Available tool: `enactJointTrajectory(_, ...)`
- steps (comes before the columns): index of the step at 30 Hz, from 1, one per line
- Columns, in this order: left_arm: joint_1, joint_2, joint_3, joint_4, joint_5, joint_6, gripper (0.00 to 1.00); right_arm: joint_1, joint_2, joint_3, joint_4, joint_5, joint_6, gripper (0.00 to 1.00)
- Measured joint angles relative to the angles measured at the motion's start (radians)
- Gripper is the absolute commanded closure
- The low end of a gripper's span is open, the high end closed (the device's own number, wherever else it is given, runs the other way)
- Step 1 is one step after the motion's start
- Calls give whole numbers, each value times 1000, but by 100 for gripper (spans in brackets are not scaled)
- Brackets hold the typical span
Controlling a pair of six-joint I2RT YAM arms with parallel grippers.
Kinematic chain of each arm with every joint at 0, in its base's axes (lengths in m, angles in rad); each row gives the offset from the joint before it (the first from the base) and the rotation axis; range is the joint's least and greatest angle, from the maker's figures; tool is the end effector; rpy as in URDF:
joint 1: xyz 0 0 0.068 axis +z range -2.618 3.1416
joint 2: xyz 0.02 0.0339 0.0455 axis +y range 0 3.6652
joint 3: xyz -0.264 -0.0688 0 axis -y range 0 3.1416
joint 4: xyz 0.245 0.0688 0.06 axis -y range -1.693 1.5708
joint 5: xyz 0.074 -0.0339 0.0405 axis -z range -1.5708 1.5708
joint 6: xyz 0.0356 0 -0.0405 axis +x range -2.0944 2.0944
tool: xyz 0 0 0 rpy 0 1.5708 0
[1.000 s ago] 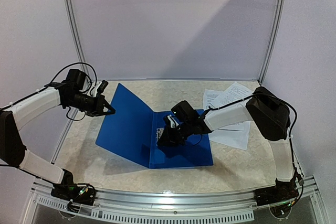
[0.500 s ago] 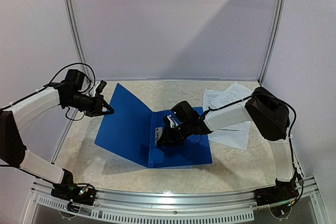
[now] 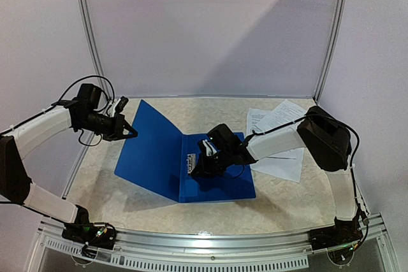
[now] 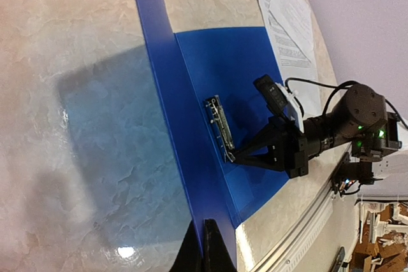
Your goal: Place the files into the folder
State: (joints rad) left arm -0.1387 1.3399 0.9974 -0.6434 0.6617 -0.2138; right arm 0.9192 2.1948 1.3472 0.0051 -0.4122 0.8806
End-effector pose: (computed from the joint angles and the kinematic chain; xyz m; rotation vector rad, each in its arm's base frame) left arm 0.2613 -0.0586 0.2596 0.1653 2.5208 -0.9824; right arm 0.2630 0.3683 0.1042 -0.2729 2.7523 1.1814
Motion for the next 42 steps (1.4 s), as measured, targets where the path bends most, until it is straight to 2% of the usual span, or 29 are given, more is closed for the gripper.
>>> enactJointTrajectory(9, 2, -1, 0, 0, -4, 4, 100, 9, -8, 0, -4, 37, -31, 100)
enactJointTrajectory(17, 2, -1, 0, -2, -12, 4, 100, 10, -83, -76, 8, 55, -195, 87)
enactJointTrajectory(24, 2, -1, 0, -5, -16, -3, 100, 26, -238, -98, 30, 54, -547, 76)
enactJointTrajectory(28, 3, -6, 0, -6, -14, -10, 100, 77, -289, -99, 72, 83, -858, 74)
enactJointTrajectory(33, 6, -7, 0, -6, -12, -16, 100, 167, -256, -100, 79, 168, -1307, 77)
enactJointTrajectory(35, 7, -7, 0, -6, -9, -16, 100, 184, -228, -101, 79, 199, -1432, 77)
enactJointTrajectory(39, 11, -7, 0, -6, 3, -16, 100, 180, -161, -101, 84, 293, -1612, 76)
enactJointTrajectory(42, 13, -7, 0, -7, 8, -17, 100, 173, -126, -101, 85, 345, -1671, 73)
